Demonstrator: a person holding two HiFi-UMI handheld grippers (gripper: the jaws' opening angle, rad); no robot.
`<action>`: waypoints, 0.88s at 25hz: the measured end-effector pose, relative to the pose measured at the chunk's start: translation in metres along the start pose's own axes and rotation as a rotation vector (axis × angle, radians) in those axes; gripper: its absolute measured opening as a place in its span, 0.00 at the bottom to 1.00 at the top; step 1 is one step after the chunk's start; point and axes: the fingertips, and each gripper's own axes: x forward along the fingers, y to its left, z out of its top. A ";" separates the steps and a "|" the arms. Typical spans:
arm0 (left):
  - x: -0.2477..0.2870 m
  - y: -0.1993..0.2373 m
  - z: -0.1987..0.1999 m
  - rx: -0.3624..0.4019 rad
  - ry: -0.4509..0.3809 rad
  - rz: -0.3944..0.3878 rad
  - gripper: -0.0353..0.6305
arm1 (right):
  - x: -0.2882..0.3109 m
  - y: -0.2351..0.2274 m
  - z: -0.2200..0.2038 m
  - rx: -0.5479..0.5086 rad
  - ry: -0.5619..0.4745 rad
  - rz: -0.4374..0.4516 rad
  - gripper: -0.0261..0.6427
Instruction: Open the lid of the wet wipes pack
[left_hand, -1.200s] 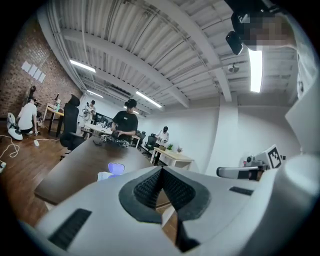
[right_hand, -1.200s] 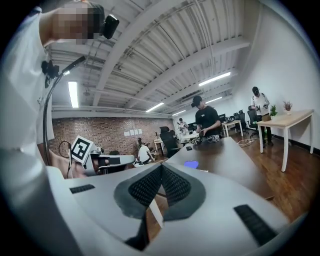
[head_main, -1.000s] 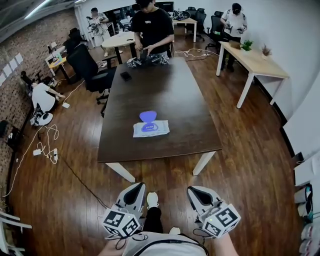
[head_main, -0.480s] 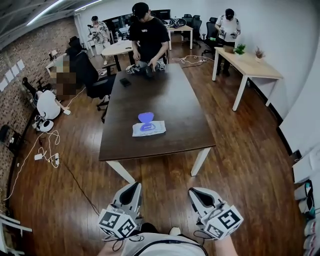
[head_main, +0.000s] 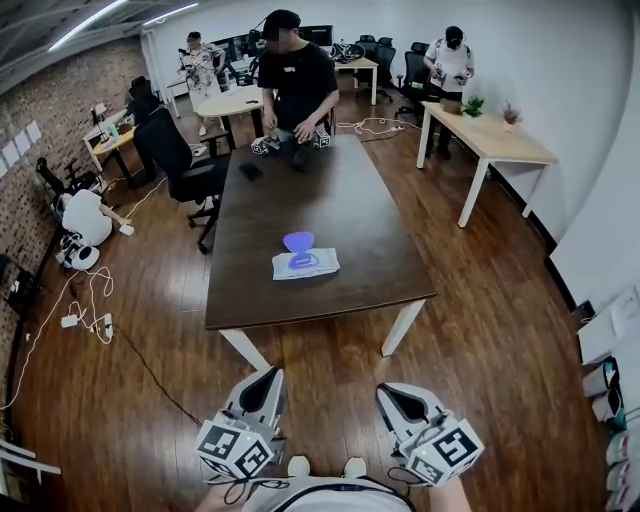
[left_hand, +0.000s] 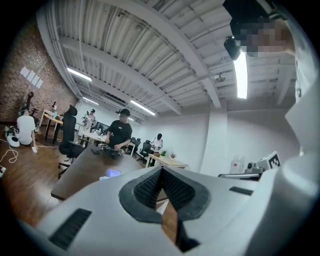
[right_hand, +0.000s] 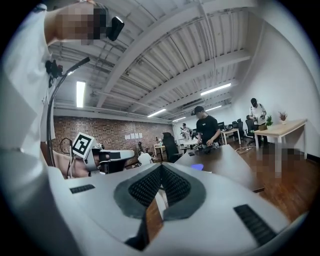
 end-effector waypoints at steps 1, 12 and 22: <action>-0.002 0.004 0.002 -0.001 -0.002 -0.003 0.06 | 0.003 0.004 0.001 -0.001 0.000 -0.004 0.05; -0.022 0.030 0.009 -0.012 -0.013 -0.023 0.06 | 0.025 0.025 0.008 -0.035 -0.016 -0.039 0.05; -0.023 0.034 0.009 -0.015 -0.009 -0.038 0.06 | 0.028 0.027 0.009 -0.040 -0.010 -0.060 0.05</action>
